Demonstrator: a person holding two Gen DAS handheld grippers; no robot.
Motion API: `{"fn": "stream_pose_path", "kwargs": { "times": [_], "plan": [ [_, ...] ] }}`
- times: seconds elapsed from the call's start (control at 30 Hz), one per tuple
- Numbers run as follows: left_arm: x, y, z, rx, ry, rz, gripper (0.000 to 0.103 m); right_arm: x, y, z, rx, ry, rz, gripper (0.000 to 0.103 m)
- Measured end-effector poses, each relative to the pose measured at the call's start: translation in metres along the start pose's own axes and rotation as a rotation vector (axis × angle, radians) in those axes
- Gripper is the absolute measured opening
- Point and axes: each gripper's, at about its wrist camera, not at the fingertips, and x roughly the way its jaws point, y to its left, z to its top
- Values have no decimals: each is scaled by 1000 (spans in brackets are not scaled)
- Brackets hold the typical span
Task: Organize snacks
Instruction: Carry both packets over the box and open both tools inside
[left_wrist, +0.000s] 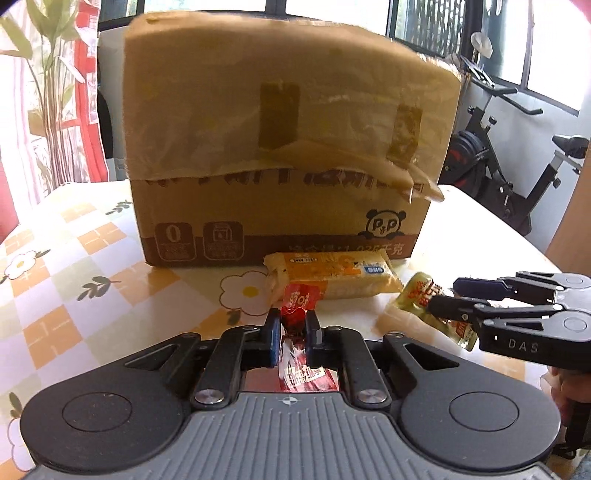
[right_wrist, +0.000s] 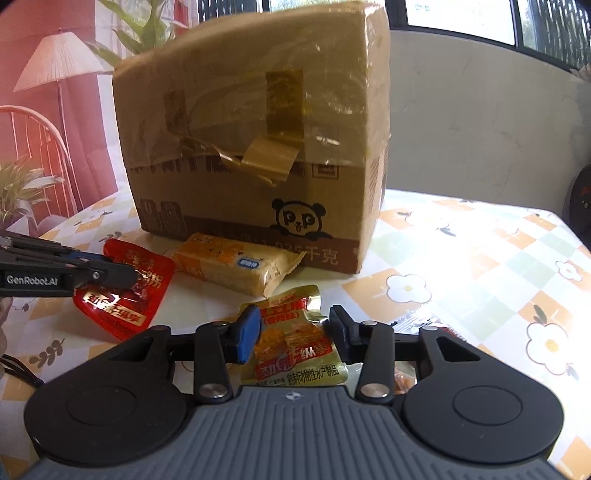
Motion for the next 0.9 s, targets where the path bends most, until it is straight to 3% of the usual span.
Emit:
{"fn": "stream_pose_path", "kwargs": {
  "times": [0.27,0.5,0.7,0.9],
  "plan": [
    [-26,9,4,-29,-53,0,14,-31,14,-6,8,-11,3,44],
    [-45,6,15,0,-114,-5,14,-53,16,10,23,-74,-11,44],
    [-68,9,52,35,-214,-21,14,-84,15,60,4,-222,1,44],
    [-85,18,114,41,-333,-36,14,-102,15,131,-74,-376,19,44]
  ]
}}
